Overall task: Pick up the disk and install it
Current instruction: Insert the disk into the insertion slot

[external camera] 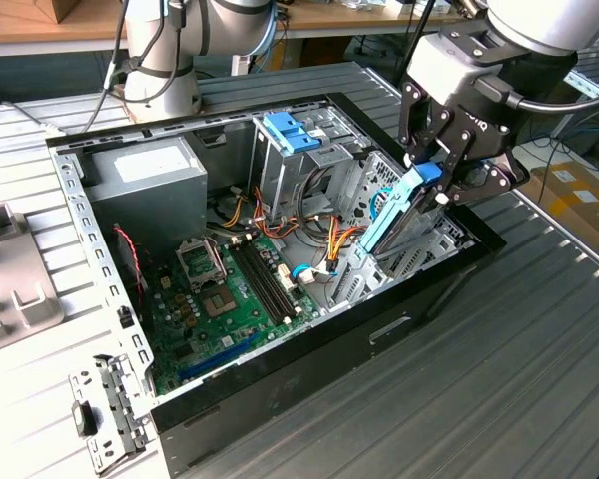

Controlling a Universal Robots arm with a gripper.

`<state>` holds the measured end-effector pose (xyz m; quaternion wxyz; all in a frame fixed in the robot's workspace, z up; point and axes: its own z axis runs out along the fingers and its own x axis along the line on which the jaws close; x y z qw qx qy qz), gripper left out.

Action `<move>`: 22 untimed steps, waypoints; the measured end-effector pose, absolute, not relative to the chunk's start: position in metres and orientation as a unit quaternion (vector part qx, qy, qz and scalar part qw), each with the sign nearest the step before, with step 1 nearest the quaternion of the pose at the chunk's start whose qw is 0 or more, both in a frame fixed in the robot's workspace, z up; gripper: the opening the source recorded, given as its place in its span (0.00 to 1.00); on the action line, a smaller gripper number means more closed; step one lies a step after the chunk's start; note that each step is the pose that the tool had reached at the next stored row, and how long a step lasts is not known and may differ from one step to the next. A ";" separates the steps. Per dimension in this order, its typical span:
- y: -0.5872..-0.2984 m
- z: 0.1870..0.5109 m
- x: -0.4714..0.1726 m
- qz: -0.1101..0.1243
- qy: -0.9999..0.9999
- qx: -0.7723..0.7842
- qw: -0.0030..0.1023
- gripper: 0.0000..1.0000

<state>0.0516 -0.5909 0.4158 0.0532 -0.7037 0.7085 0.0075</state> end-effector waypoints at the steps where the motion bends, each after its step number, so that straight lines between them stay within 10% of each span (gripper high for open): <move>1: -0.591 0.416 0.052 0.008 0.709 -0.704 0.053 0.37; 9: -0.591 0.416 0.052 0.008 0.709 -0.704 0.053 0.45; 15: -0.591 0.415 0.052 0.008 0.708 -0.704 0.053 0.12; 22: -0.591 0.415 0.052 0.008 0.708 -0.704 0.053 0.11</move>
